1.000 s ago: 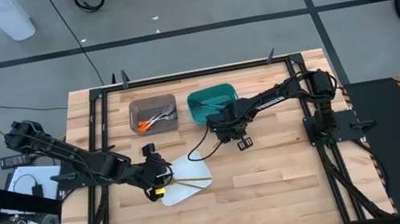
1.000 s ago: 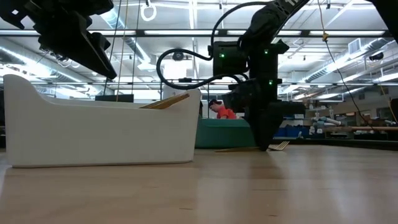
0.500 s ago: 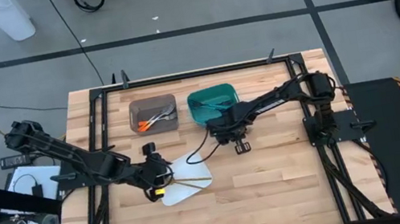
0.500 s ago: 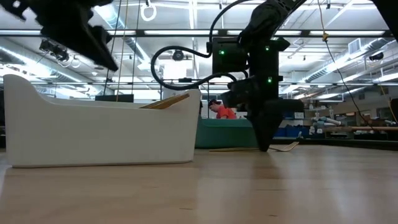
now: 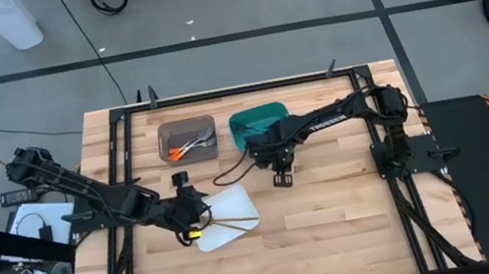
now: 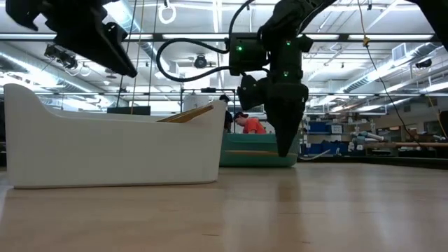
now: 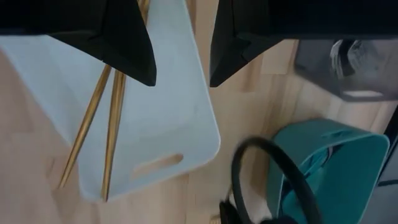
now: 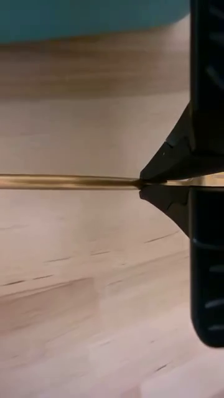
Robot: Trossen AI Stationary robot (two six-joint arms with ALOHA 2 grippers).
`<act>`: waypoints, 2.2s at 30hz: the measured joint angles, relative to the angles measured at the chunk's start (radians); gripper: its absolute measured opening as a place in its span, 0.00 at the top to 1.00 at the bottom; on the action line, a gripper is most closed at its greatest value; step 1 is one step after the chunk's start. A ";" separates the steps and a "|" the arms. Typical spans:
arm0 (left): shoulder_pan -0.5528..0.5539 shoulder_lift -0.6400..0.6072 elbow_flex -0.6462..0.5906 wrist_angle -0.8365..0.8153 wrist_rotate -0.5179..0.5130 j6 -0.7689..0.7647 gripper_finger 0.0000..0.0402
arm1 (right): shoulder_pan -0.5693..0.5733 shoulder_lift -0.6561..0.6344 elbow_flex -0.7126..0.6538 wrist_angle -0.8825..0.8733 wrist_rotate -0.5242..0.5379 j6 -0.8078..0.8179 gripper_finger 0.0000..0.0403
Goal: Sort silverware by color (type)
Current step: Put the gold fork into the white bin
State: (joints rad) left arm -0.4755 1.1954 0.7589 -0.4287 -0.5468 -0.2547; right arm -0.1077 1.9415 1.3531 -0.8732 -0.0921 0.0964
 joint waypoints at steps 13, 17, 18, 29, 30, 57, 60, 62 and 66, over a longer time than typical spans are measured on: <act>-0.055 -0.006 0.000 -0.252 0.002 -0.199 0.60 | 0.063 -0.004 0.166 -0.070 0.028 0.070 0.96; -0.079 -0.039 0.001 -0.266 -0.015 -0.199 0.60 | 0.087 -0.004 0.226 -0.097 0.057 0.088 0.96; -0.087 -0.055 0.001 -0.266 -0.030 -0.190 0.60 | 0.092 -0.004 0.239 -0.097 0.061 0.093 0.96; -0.191 -0.146 0.002 -0.266 -0.188 -0.179 0.60 | 0.135 -0.004 0.313 -0.062 0.043 0.162 0.96; -0.200 -0.146 0.002 -0.267 -0.197 -0.179 0.60 | 0.138 -0.004 0.313 -0.045 0.036 0.164 0.96; -0.162 -0.140 0.001 0.139 -0.193 0.035 0.60 | 0.184 -0.008 0.296 0.545 -0.297 -0.230 0.96; -0.152 -0.140 0.001 0.209 -0.148 0.125 0.60 | 0.177 -0.008 0.286 0.599 -0.388 -0.246 0.96; -0.149 -0.140 0.001 0.260 -0.145 0.179 0.60 | 0.171 -0.008 0.287 0.631 -0.423 -0.255 0.96; -0.150 -0.140 0.001 0.348 -0.124 0.271 0.60 | 0.163 -0.008 0.287 0.672 -0.445 -0.264 0.96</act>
State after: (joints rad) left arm -0.6252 1.0557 0.7597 -0.0803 -0.6706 0.0161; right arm 0.0549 1.9339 1.6398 -0.2010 -0.5372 -0.1673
